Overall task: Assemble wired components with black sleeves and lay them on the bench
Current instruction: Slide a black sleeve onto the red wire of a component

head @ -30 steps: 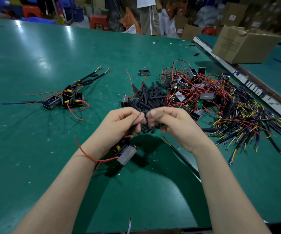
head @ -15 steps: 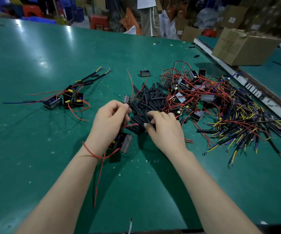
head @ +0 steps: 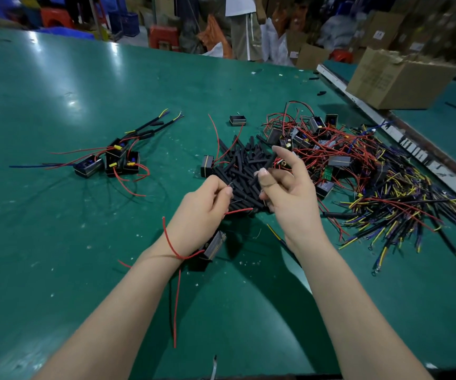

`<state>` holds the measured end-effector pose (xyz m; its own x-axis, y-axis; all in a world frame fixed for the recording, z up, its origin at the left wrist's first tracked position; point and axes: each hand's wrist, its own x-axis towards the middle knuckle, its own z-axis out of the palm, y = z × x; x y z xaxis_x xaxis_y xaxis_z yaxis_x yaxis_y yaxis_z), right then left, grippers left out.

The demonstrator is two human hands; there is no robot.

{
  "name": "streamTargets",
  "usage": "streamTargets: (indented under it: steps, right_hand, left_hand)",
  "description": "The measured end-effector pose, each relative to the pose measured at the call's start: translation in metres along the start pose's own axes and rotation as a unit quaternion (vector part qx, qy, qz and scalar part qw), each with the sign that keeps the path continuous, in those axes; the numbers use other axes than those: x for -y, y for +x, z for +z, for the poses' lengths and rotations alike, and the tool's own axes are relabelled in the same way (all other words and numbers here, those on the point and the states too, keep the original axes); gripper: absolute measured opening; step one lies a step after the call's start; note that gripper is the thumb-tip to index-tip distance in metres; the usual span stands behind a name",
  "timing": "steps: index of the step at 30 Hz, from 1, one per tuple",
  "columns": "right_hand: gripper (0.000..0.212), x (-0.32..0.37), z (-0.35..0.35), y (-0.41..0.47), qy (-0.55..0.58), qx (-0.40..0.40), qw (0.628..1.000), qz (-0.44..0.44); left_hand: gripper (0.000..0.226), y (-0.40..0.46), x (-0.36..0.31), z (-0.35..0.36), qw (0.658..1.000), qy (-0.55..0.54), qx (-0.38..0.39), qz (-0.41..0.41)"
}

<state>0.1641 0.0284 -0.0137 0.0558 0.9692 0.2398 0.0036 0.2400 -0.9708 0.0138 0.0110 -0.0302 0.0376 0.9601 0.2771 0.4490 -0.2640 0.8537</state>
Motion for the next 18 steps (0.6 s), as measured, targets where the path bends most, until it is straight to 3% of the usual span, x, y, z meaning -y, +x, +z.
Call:
streamTargets:
  steps: [10, 18]
  right_hand:
    - [0.031, 0.0072, -0.0073, 0.0033, 0.028, 0.024, 0.995, 0.091]
    - [0.029, 0.0058, -0.0058, 0.0030, 0.038, 0.077, 0.990, 0.109]
  left_hand:
    - [0.010, -0.0028, -0.0055, -0.0028, 0.993, 0.013, 0.047, 0.105]
    - [0.015, -0.0016, -0.0013, -0.0016, 0.997, -0.006, 0.027, 0.078]
